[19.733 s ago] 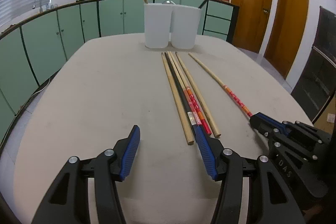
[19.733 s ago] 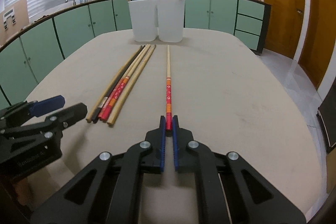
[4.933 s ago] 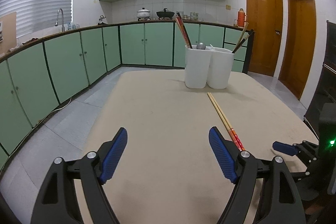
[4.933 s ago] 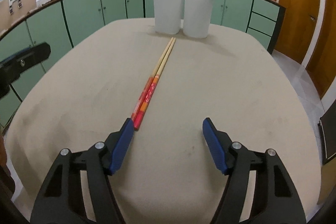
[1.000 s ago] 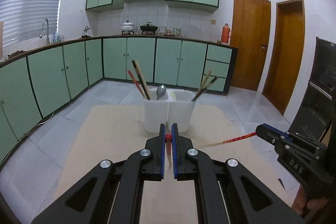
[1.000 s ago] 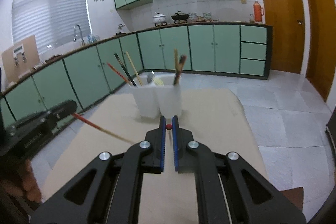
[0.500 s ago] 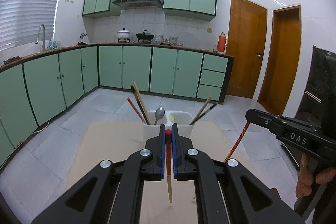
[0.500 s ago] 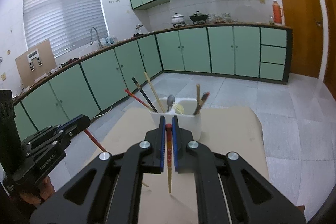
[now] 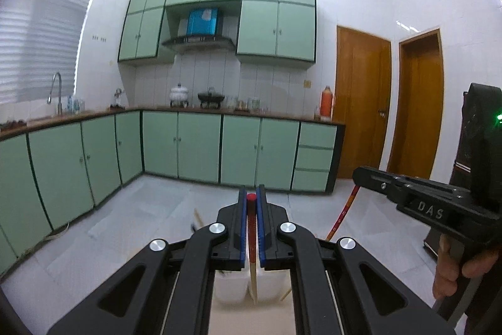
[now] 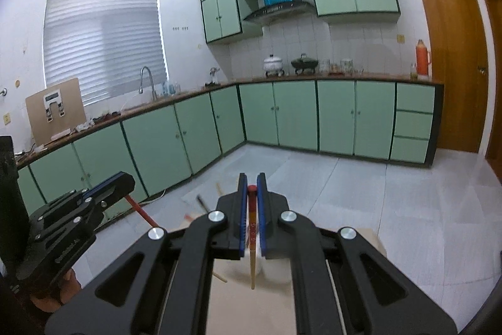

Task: Organize utensils
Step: 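Lift both red chopsticks and lower them into the white holder, then open both grippers and pull back from the holder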

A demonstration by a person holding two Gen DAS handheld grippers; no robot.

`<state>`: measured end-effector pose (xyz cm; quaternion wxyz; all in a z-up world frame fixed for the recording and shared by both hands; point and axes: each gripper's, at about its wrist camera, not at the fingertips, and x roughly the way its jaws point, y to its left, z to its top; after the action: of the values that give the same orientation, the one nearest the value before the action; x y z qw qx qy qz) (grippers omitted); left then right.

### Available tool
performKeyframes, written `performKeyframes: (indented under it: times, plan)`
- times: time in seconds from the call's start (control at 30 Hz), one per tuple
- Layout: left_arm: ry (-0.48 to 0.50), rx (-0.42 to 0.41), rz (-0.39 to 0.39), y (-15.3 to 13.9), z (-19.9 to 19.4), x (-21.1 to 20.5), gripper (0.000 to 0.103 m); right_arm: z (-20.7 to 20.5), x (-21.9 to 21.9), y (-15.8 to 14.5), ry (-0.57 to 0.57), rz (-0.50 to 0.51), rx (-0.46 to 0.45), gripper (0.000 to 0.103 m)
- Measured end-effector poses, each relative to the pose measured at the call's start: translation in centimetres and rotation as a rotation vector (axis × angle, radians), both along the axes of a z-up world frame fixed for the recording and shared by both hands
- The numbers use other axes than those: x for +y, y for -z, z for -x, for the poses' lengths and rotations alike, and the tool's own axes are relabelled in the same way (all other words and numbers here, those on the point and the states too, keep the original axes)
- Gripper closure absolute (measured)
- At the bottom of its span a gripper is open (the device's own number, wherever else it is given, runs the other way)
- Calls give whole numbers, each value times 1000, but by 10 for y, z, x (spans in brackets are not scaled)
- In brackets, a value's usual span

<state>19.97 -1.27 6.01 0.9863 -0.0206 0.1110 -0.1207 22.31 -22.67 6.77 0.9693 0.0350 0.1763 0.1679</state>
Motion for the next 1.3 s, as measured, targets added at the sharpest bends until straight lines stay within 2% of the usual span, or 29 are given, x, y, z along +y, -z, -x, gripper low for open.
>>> performKeyframes:
  times: [0.17,0.33,0.53,0.77,0.83,0.93,0.97,1.03,1.1,1.3]
  plan:
    - [-11,-40,-2,-15,-36,-4,98,-32,-5,-14,35,11,-32,98]
    - [-31,-28,-16,-4,-75,-9,98,-63,-9,-4,61,31,-27,98]
    - [-44,67,-26,36,-113,-10,98,-95,-16,34,76,17,50,98]
    - [-34,181,-27,74,-138,-6,97,-109,-8,70,45,10,142,94]
    - [-32,193,-28,79,-139,-4,90,-110,-7,75,47,4,159,93]
    - [-38,188,-13,78,-133,2,82,-103,-11,79,72,-7,162,79]
    - [-41,184,-6,76,-131,4,82,-101,-12,78,79,-12,157,75]
    - [-46,165,2,69,-124,9,81,-94,-17,74,99,-15,142,74]
    - [-55,138,-2,62,-114,12,79,-86,-22,69,114,-15,126,68]
    - [-78,89,-21,48,-82,14,58,-58,-34,60,153,-18,82,54]
